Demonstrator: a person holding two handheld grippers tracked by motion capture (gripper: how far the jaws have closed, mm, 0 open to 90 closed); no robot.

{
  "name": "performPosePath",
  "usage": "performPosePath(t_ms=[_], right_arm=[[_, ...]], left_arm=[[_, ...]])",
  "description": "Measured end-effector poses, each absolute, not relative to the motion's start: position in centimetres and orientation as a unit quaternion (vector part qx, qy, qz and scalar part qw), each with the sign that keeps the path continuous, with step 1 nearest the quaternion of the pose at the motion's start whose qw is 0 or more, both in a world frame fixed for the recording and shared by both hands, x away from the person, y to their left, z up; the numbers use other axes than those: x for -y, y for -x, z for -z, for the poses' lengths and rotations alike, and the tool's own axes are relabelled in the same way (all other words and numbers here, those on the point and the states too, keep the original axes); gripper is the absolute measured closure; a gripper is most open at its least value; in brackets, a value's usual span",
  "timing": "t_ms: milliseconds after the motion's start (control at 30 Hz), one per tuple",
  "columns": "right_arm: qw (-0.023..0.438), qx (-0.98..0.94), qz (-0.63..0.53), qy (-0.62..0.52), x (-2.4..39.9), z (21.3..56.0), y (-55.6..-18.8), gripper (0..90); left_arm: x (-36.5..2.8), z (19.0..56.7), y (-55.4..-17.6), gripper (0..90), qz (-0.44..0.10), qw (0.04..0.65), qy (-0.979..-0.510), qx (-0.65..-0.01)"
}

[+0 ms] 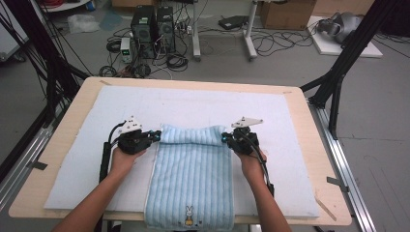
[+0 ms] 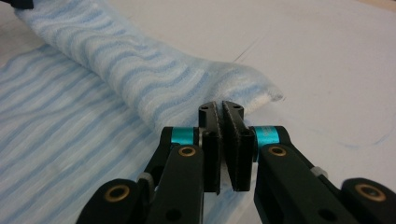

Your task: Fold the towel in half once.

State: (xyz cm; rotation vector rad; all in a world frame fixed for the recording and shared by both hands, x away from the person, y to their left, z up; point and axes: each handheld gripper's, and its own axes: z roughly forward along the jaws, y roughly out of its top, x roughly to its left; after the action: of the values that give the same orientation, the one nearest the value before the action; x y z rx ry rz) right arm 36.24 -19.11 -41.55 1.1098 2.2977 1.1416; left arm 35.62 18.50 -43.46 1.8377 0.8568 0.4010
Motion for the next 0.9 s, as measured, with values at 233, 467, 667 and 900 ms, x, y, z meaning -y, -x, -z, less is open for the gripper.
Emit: performPosePath(t_ms=[233, 467, 667, 900], right_arm=[[0.167, -0.817, -0.393, -0.387, 19.7, 42.7, -33.9, 85.9], [0.162, -0.819, -0.387, -0.392, 20.0, 43.7, -32.5, 77.2], [0.180, -0.795, -0.412, -0.407, 20.5, 42.5, -32.9, 62.5], [0.180, -0.782, -0.413, -0.431, 20.8, 41.9, -35.3, 57.9]], left_arm=[[-18.7, 44.1, -33.7, 88.2, -0.155, 0.512, -0.772, -0.344], [-18.6, 44.7, -33.2, 76.0, -0.145, 0.497, -0.781, -0.348], [-18.8, 43.8, -34.6, 47.9, -0.163, 0.498, -0.763, -0.379], [-18.5, 43.3, -37.1, 47.3, -0.142, 0.497, -0.760, -0.393]])
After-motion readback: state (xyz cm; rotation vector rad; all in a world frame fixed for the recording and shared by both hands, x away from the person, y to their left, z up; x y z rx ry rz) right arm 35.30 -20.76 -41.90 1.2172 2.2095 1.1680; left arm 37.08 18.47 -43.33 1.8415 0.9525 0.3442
